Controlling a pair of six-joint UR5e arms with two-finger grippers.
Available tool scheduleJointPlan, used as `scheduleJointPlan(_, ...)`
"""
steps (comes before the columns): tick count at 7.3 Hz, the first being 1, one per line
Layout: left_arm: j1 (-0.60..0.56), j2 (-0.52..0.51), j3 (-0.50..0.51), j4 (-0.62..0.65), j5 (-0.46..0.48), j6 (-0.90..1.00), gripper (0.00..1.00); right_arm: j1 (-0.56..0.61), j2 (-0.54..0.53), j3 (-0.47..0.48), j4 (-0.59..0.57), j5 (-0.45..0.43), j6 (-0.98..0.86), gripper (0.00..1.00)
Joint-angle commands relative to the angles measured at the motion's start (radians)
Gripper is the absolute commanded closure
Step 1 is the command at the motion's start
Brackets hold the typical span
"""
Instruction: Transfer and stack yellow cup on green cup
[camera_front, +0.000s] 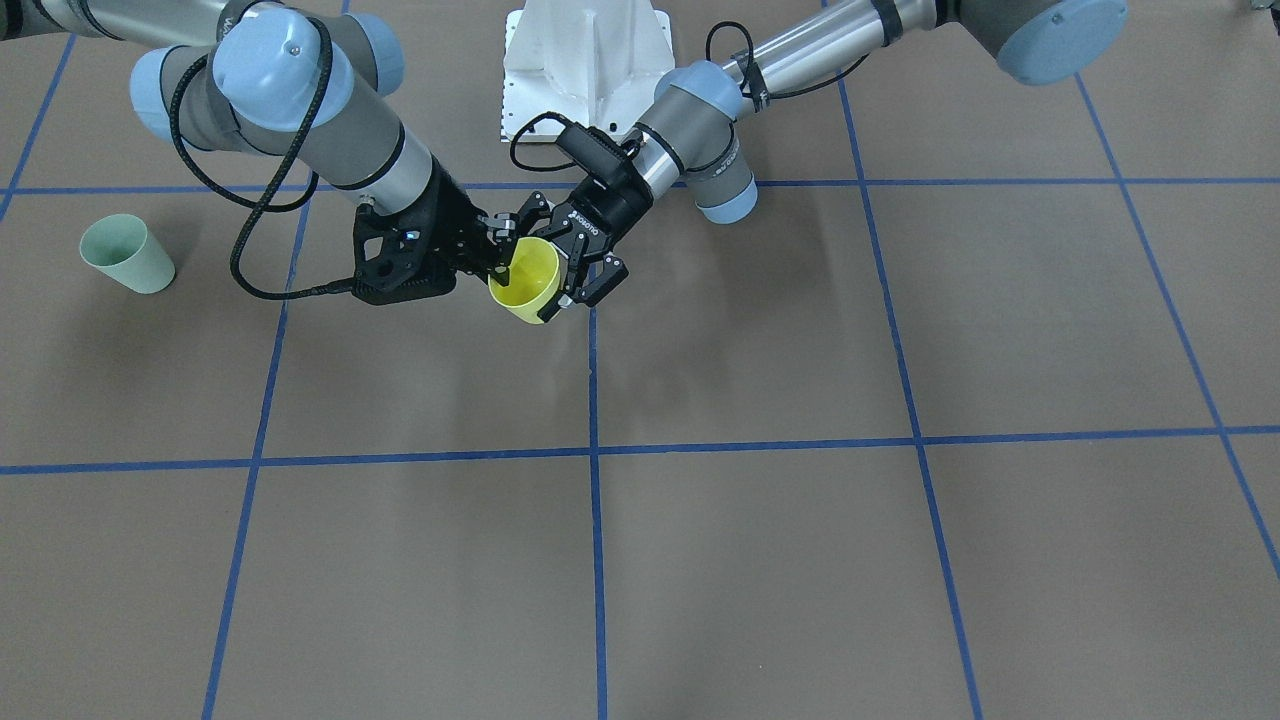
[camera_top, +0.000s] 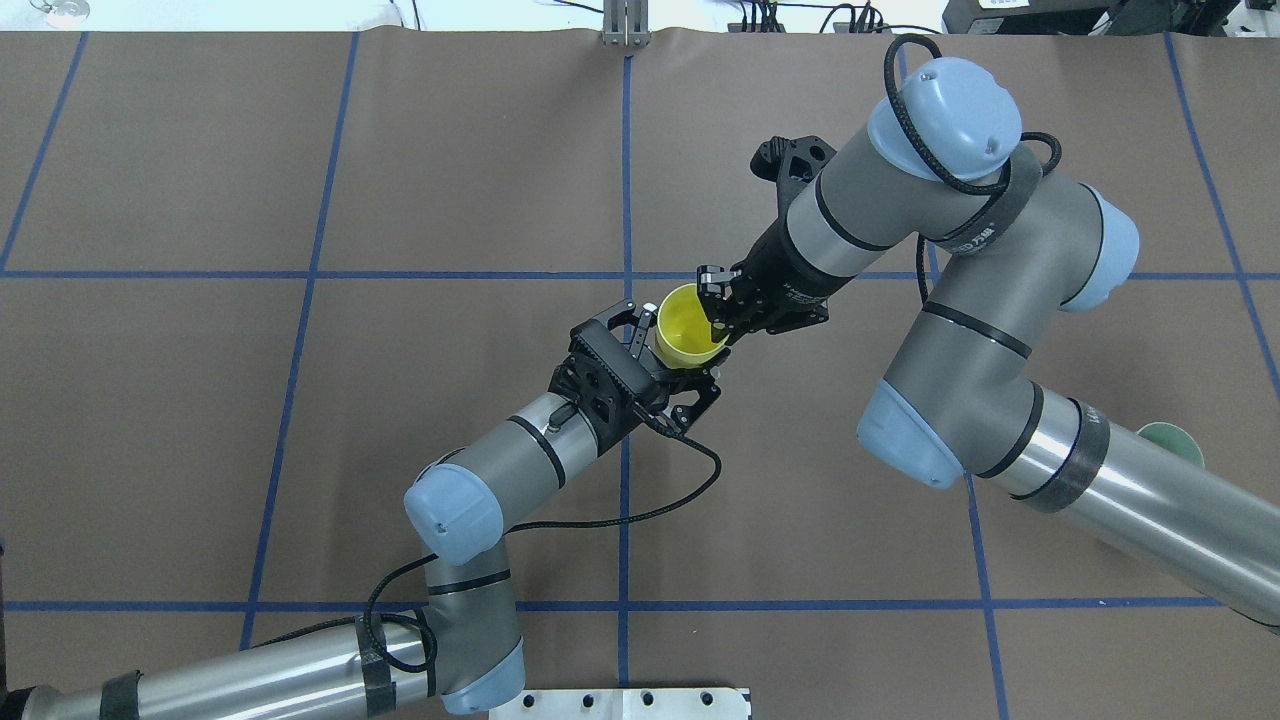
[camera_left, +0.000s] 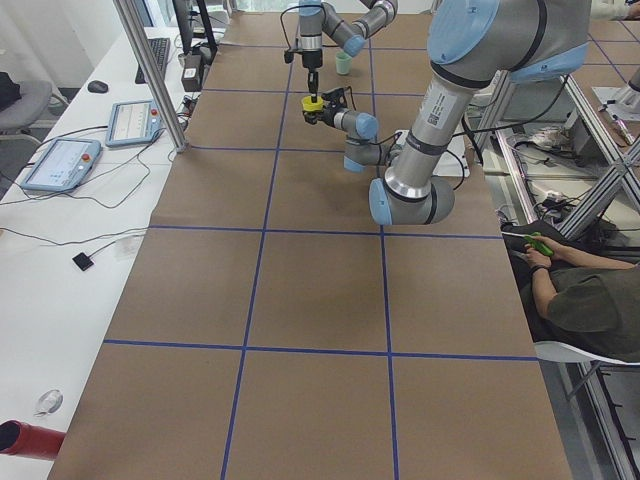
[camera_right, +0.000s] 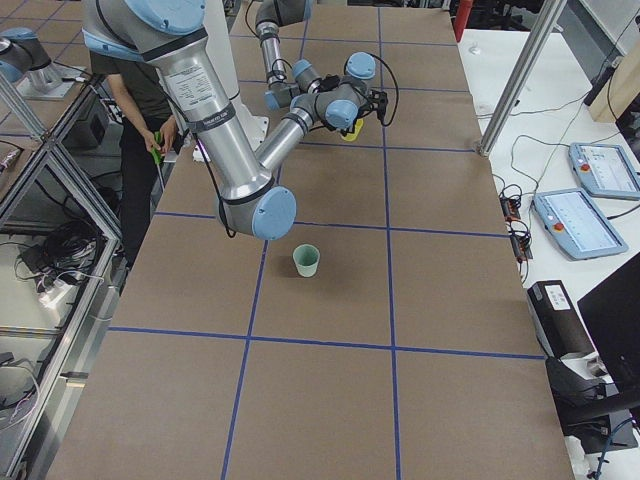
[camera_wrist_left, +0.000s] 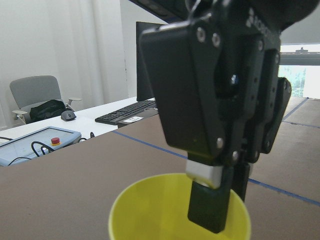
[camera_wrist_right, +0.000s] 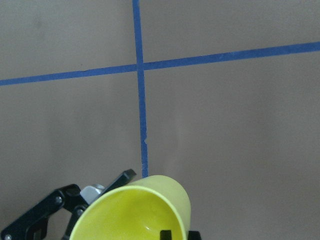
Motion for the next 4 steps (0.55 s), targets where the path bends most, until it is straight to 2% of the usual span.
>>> scheduleJointPlan(1,0.015,0.002,-0.001,-0.005,0.017,-0.004,0.00,0.004,-0.009,0.017,0.000,0.005,0.000,1.00)
scheduleJointPlan(4,0.015,0.000,-0.004,-0.005,0.017,-0.001,0.00,0.062,-0.057,0.038,-0.003,0.011,-0.002,1.00)
